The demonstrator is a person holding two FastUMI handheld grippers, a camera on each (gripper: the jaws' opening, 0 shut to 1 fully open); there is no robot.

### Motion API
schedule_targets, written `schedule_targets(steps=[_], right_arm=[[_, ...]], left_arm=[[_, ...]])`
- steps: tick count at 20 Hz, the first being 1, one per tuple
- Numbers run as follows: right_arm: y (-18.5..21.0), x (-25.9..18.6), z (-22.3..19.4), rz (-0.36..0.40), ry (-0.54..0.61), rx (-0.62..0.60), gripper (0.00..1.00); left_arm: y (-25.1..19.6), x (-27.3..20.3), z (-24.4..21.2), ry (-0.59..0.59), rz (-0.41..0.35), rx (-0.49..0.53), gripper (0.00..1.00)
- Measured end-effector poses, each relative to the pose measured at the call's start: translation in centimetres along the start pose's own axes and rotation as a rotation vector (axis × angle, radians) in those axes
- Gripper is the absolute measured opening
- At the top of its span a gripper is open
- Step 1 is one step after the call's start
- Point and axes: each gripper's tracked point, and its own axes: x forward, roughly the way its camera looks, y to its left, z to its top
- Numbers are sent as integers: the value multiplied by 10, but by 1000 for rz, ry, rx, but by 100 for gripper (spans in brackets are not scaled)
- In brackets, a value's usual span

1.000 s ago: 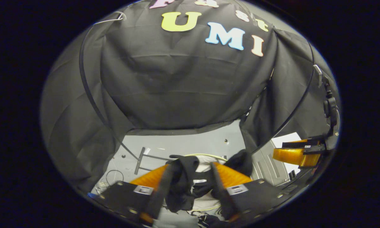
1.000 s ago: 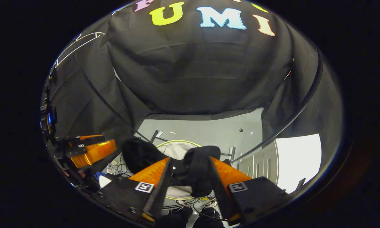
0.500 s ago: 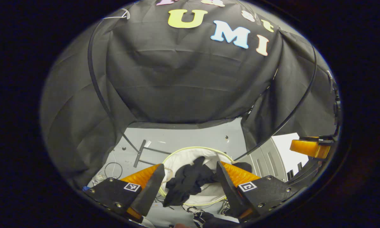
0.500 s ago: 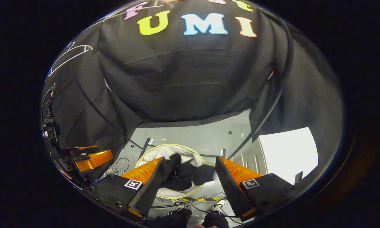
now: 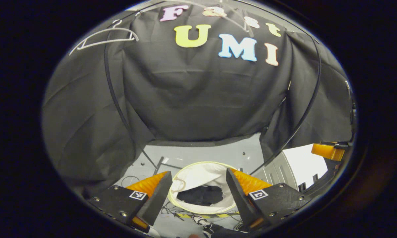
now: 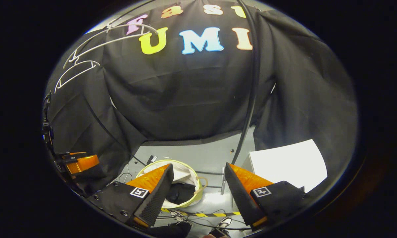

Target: Grasp the clothes on the hanger with both hands and then place them into the laundry hamper below.

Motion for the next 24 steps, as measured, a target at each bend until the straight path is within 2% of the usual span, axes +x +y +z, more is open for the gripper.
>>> schedule_targets(steps=[6, 10, 11, 13, 14, 15, 16, 18, 19, 22, 24], right_arm=[[-37, -40, 60, 91, -204, 43, 98], [-54, -73, 116, 84, -372, 22, 98], [-57, -83, 132, 74, -417, 14, 93], [-59, -104, 163, 58, -522, 8, 93], [-59, -116, 179, 51, -570, 8, 98], [-58, -130, 190, 44, -612, 6, 98], [-58, -141, 202, 34, -655, 5, 93], [-53, -164, 220, 25, -710, 14, 92], [-50, -174, 222, 22, -723, 17, 98], [-47, -191, 223, -36, -729, 13, 98], [-41, -193, 214, -49, -723, 30, 98]], left_arm=[[-75, -83, 85, -242, 86, 12, 94], [-121, -142, 144, -410, 106, 40, 94], [-129, -156, 158, -452, 102, 51, 94], [-143, -185, 191, -532, 89, 81, 94], [-148, -200, 205, -568, 79, 83, 94], [-150, -212, 218, -598, 63, 77, 94], [-151, -223, 230, -633, 40, 72, 94], [-152, -245, 259, -692, 5, 65, 94], [-149, -253, 271, -707, -8, 48, 94], [-135, -271, 278, -750, -58, -40, 94], [-114, -282, 271, -786, -45, -71, 94]])
